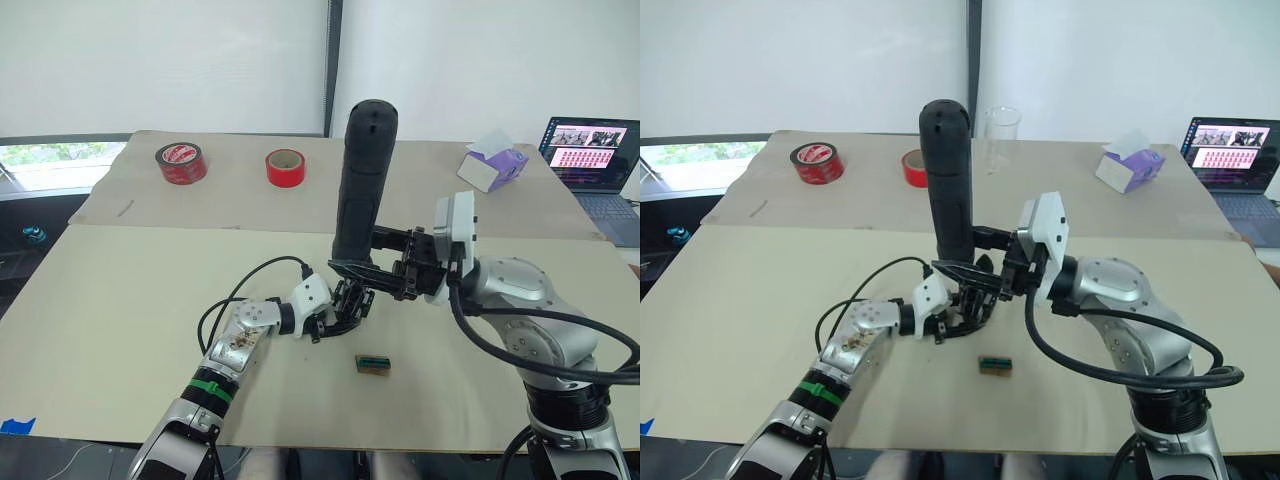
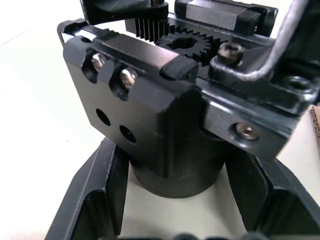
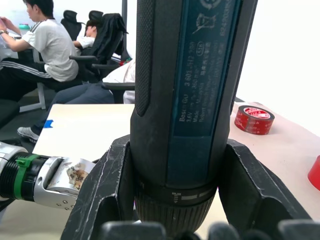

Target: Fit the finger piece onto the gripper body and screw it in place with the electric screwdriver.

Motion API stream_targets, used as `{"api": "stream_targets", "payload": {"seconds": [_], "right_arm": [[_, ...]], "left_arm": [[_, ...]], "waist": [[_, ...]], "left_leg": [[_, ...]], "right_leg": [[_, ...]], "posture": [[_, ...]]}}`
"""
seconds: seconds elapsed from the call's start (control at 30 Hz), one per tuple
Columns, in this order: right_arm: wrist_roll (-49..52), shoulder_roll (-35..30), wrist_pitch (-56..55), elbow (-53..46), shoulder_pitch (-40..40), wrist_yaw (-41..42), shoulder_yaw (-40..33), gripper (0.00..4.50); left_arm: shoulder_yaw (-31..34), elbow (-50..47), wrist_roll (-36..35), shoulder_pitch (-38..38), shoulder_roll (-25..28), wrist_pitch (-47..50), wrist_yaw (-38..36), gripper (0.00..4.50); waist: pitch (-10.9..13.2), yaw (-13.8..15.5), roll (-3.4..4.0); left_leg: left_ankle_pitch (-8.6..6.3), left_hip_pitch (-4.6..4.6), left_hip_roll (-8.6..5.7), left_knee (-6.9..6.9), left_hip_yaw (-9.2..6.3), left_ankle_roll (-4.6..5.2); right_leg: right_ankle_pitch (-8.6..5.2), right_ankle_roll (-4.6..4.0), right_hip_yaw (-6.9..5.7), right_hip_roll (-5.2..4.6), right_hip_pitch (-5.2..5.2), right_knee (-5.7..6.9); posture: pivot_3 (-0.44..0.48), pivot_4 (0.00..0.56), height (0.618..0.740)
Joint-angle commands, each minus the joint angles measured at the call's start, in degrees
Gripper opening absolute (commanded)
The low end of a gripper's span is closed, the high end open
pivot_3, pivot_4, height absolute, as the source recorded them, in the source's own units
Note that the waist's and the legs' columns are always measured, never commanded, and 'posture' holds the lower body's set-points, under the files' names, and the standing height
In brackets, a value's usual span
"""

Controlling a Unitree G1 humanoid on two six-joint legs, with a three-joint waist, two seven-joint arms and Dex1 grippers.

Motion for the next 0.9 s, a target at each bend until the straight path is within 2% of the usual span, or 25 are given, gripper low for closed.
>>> {"api": "stream_targets", "payload": {"seconds": [0.03,0.9], "right_arm": [[-0.1,0.5,-3.1,-1.4,-0.6,0.1,-1.2,1.93],[-2.6,1.8,-4.8,-0.2,1.4,1.3,-0.4,1.93]], "left_arm": [[-1.7,1.1,0.8,1.8,0.8,2.2,-0.8,2.29],[-1.9,0.5,0.9,2.1,1.0,2.8,-0.8,2.29]], "waist": [[0.0,0.0,0.00],[0.0,0.0,0.00]], "left_leg": [[0.00,0.00,0.00,0.00,0.00,0.00],[0.00,0.01,0.00,-0.02,0.01,0.00]], "right_leg": [[0.00,0.00,0.00,0.00,0.00,0.00],[0.00,0.00,0.01,0.00,0.00,-0.01]], "posture": [[0.000,0.150,0.740],[0.000,0.150,0.740]]}}
